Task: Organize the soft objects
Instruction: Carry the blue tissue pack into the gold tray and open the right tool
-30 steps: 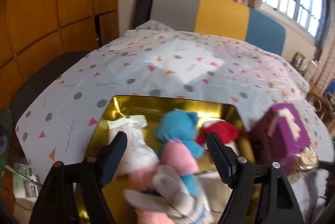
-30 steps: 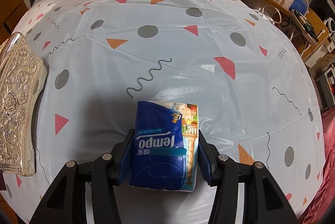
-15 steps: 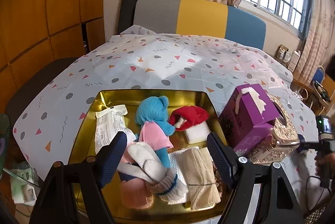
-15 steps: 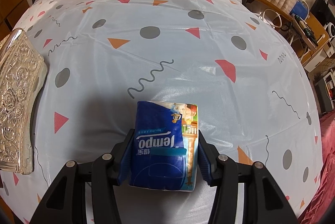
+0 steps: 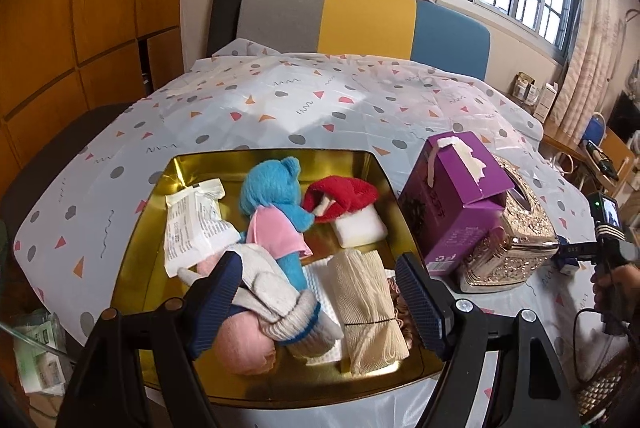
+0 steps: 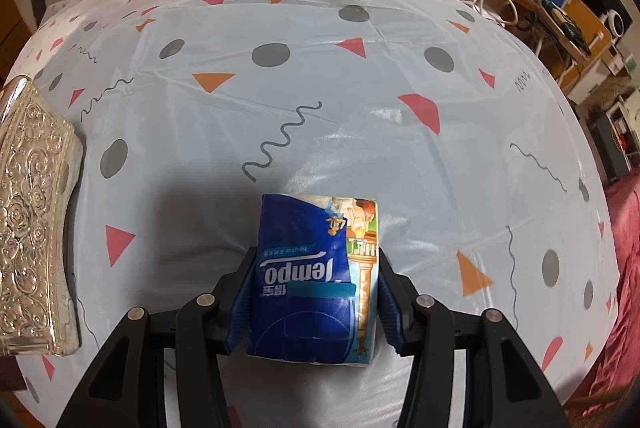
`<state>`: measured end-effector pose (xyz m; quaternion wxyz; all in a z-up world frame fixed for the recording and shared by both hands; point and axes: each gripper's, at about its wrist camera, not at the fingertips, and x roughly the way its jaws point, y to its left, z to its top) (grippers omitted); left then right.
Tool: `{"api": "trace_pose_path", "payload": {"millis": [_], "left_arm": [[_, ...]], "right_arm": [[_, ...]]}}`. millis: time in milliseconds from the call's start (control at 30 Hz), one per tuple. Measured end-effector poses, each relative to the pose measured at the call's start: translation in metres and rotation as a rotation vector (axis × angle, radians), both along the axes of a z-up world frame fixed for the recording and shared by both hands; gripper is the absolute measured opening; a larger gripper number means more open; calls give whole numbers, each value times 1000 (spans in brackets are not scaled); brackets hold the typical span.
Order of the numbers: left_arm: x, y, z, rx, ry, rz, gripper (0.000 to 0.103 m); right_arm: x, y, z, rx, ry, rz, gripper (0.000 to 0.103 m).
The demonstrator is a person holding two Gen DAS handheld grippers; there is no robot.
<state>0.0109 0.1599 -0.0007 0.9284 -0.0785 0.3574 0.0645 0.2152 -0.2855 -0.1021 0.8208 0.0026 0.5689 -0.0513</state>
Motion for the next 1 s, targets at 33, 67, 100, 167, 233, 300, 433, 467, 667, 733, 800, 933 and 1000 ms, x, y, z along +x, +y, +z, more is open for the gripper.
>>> {"api": "trace_pose_path", "payload": {"millis": [33, 67, 100, 167, 233, 300, 433, 467, 667, 733, 800, 933, 1000], "left_arm": [[-1, 0, 0, -1, -2, -1, 80], [-1, 0, -1, -2, -2, -3, 80], [-1, 0, -1, -5, -2, -4, 80], [-3, 1, -1, -9, -4, -3, 80], [-3, 2, -2, -10, -3, -3, 80], [-4, 3, -4, -15, 0, -1, 80], [-5, 4, -7, -21, 6, -2, 80], [-5, 4, -8, -20, 8, -2, 80], [-5, 5, -10, -18, 12, 1, 80], [-5, 6, -10, -19, 12, 7, 80], [-5, 7, -11, -20, 15, 11, 80], [-4, 8, -16, -25, 31, 14, 80], [-4, 9, -18, -26, 37, 16, 80]], "right_arm": [[-1, 1, 0, -3, -1, -2, 53], [-2, 3, 1, -3, 0, -2, 53], [-3, 5, 1, 0, 2, 6, 53], [-4, 8, 2, -5, 11, 29, 53], [-5, 10, 2, 2, 13, 22, 53], [-8, 13, 3, 35, 10, 23, 53], [-14, 25, 3, 49, 6, 38, 53], [-15, 27, 4, 61, 4, 39, 53], [-24, 34, 25, 128, -87, 29, 53], [-27, 39, 35, 140, -120, 40, 53], [-29, 42, 49, 149, -161, 52, 53], [-29, 52, 79, 189, -242, 84, 53], [-31, 62, 92, 200, -272, 117, 53]]}}
